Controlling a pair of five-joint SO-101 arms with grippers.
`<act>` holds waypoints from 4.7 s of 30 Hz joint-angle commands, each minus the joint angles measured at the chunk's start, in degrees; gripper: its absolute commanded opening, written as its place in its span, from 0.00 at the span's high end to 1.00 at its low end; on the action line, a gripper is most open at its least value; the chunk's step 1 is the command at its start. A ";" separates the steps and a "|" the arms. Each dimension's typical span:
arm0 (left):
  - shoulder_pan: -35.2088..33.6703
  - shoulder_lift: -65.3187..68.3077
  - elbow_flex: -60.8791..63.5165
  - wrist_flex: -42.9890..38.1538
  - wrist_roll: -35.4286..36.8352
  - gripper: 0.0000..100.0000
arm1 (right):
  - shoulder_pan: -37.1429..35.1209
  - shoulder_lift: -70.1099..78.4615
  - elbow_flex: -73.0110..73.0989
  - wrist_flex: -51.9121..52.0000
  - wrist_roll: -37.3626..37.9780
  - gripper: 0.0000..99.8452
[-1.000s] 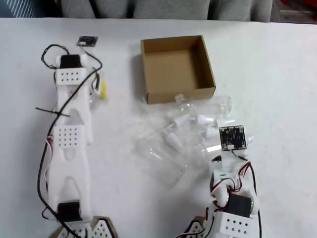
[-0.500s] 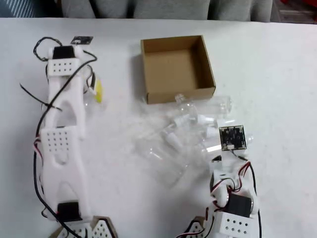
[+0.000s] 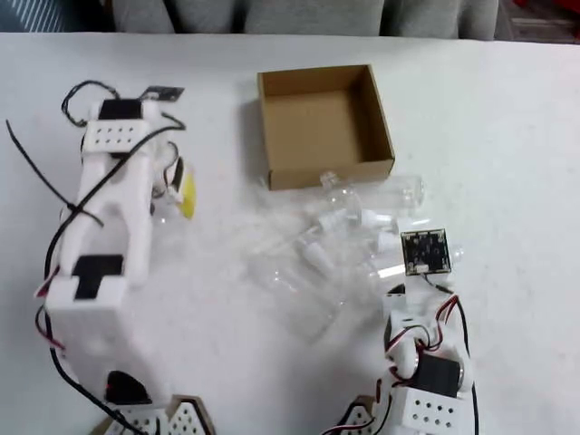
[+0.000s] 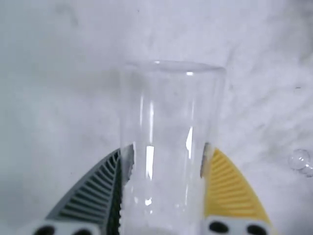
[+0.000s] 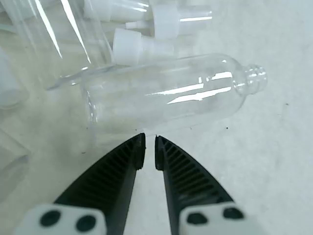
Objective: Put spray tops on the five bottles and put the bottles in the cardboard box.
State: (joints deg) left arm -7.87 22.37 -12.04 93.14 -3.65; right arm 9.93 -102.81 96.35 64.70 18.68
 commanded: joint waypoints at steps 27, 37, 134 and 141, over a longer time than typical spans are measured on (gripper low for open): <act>-9.01 -43.74 53.98 -34.99 16.53 0.74 | 0.04 -0.22 0.44 0.66 0.79 0.98; -9.01 -43.38 54.59 -30.51 13.36 0.63 | 0.04 -0.22 0.44 0.75 0.79 0.98; -11.91 -51.82 73.32 -39.12 -1.85 0.98 | 0.40 0.04 0.44 0.84 0.79 0.98; -12.70 -52.35 72.35 -38.77 -1.49 0.98 | 0.40 0.04 0.44 0.84 0.79 0.98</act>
State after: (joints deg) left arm -19.56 -28.44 62.95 54.90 -6.11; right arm 9.93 -102.81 96.35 65.05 18.68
